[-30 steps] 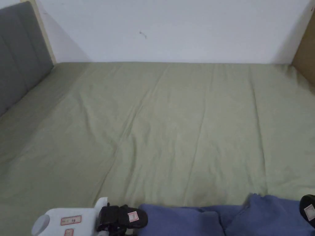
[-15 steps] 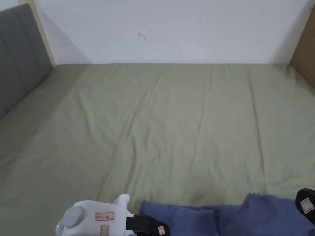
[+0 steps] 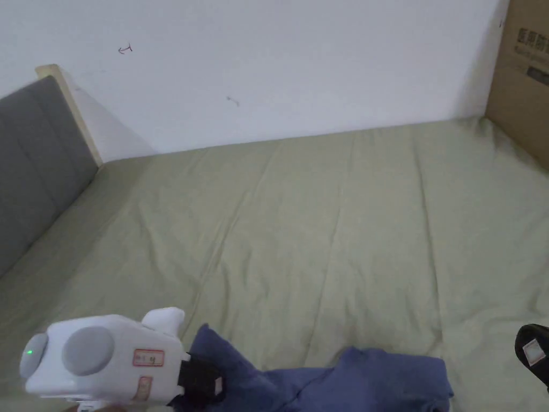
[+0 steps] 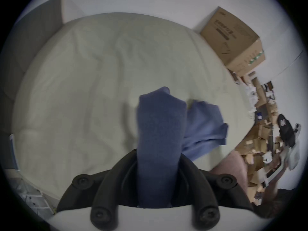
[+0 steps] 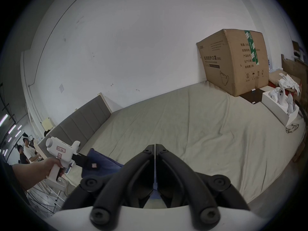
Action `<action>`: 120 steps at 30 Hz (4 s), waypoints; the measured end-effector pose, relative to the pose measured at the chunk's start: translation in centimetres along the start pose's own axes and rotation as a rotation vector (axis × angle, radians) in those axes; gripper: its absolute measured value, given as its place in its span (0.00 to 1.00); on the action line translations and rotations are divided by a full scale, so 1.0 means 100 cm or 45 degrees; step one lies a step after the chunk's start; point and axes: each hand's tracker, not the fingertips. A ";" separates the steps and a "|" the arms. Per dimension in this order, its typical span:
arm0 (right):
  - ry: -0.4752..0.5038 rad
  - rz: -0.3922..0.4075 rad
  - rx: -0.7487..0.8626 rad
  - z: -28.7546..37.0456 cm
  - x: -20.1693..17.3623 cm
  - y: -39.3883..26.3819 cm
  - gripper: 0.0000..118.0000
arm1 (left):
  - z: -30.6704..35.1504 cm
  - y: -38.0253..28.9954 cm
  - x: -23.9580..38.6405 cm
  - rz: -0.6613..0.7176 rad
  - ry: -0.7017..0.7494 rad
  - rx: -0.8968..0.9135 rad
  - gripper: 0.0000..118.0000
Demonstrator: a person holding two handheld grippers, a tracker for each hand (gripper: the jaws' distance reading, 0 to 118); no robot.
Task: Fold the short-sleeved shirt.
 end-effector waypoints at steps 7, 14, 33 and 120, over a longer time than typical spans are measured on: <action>-0.067 -0.056 0.053 0.025 0.028 0.004 0.01 | -0.114 0.021 0.110 -0.004 -0.282 -0.157 0.29; -0.119 -0.159 0.084 0.044 0.052 0.010 0.01 | -0.131 0.023 0.131 0.143 -0.486 -0.098 0.99; -0.159 -0.113 0.066 0.035 0.066 0.004 0.01 | -0.202 -0.021 0.179 -0.557 -0.026 -0.041 0.03; 0.015 0.399 -1.024 -0.200 0.028 -0.072 0.01 | -0.195 -0.029 -0.016 0.390 -0.638 -0.025 0.31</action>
